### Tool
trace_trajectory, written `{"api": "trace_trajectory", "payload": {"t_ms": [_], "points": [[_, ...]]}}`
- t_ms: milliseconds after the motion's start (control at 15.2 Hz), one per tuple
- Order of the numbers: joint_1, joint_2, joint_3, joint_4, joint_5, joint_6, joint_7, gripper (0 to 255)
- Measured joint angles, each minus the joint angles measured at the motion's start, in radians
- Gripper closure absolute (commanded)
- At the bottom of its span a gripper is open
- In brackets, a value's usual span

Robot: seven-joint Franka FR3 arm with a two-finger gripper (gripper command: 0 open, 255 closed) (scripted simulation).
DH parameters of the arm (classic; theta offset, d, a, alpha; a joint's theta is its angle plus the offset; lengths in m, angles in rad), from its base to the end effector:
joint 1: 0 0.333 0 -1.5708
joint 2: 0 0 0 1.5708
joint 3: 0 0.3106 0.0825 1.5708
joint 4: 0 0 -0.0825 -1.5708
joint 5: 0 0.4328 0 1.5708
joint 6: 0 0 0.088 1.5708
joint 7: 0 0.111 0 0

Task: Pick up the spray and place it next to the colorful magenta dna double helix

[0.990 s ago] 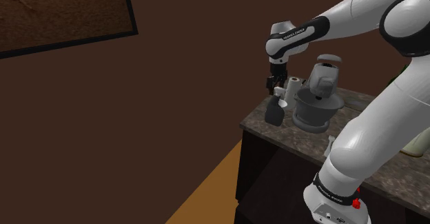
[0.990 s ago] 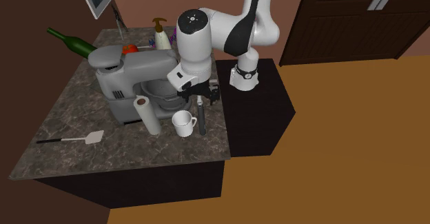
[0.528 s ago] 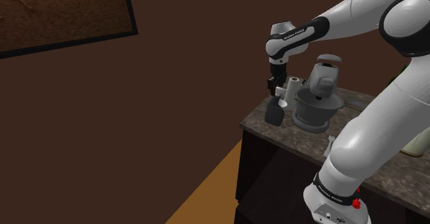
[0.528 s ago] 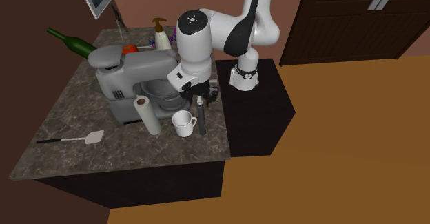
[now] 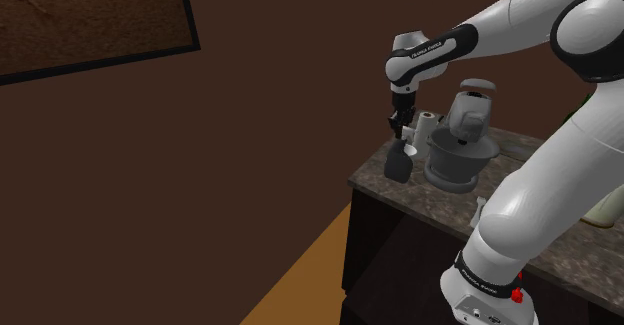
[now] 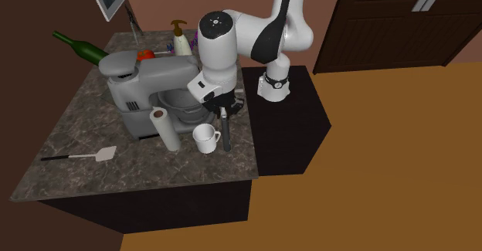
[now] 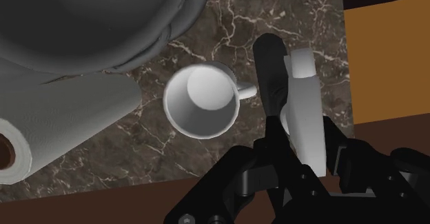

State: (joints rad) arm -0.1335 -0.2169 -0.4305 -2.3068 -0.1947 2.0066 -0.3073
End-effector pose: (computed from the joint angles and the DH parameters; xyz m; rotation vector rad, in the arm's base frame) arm 0.4250 -0.2834 0.3830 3.0929 -0.2356 -0.1915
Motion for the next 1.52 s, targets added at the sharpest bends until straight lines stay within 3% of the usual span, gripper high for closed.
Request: {"api": "trace_trajectory", "payload": {"t_ms": [1518], "points": [[0.006, -0.070, 0.031, 0.220, 0.000, -0.288, -0.009, 255]]}}
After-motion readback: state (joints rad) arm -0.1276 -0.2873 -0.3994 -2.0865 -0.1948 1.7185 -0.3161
